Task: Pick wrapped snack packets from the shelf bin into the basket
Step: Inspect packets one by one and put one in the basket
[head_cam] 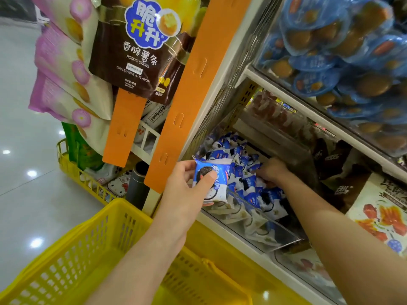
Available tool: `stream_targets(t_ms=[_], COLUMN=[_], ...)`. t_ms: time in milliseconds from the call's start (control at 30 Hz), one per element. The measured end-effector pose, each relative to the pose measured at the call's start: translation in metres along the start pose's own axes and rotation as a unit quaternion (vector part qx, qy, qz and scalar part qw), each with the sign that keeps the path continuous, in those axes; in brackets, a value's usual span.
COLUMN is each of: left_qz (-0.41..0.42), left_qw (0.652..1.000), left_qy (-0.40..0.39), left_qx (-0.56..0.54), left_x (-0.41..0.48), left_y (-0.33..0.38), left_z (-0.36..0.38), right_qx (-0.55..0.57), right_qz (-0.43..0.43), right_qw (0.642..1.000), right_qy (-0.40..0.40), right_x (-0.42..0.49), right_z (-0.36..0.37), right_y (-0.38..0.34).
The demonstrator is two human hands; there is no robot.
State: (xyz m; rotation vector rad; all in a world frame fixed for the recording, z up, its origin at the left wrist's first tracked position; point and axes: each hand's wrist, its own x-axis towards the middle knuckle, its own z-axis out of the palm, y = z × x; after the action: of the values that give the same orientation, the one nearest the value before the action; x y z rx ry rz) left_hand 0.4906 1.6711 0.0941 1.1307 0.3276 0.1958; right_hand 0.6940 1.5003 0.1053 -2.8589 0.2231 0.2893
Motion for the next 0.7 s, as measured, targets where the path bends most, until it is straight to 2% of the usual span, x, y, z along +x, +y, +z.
stream_targets(t_ms=[100, 167, 267, 367, 467, 567, 633, 700], left_qz=[-0.003, -0.001, 0.002, 0.004, -0.001, -0.004, -0.005, -0.009], left_qw=[1.000, 1.000, 1.000, 1.000, 1.000, 1.000, 0.999, 0.999], left_qy=[0.001, 0.001, 0.000, -0.005, -0.008, -0.011, -0.010, -0.006], left_qx=[0.002, 0.003, 0.003, 0.005, 0.015, 0.022, 0.033, 0.043], left_x=[0.001, 0.002, 0.003, 0.005, 0.004, 0.002, 0.001, -0.001], left_y=[0.001, 0.001, 0.000, 0.000, -0.002, -0.004, -0.006, -0.008], left_z=[-0.002, -0.004, -0.005, -0.005, -0.003, -0.004, -0.005, -0.006], right_qx=[0.054, 0.109, 0.164, 0.136, 0.141, 0.100, 0.073, 0.108], right_qz=[-0.037, -0.037, -0.008, -0.019, -0.038, -0.063, -0.106, -0.172], right_qw=[0.996, 0.991, 0.986, 0.990, 0.989, 0.993, 0.990, 0.973], right_qy=[0.063, 0.072, -0.001, -0.035, 0.000, 0.029, 0.052, 0.106], right_x=[0.005, 0.008, 0.012, 0.012, 0.013, 0.002, -0.011, -0.030], right_z=[0.013, 0.016, 0.017, 0.016, 0.021, 0.021, 0.020, 0.018], right_y=[-0.004, -0.004, -0.003, -0.003, -0.007, -0.013, -0.016, -0.018])
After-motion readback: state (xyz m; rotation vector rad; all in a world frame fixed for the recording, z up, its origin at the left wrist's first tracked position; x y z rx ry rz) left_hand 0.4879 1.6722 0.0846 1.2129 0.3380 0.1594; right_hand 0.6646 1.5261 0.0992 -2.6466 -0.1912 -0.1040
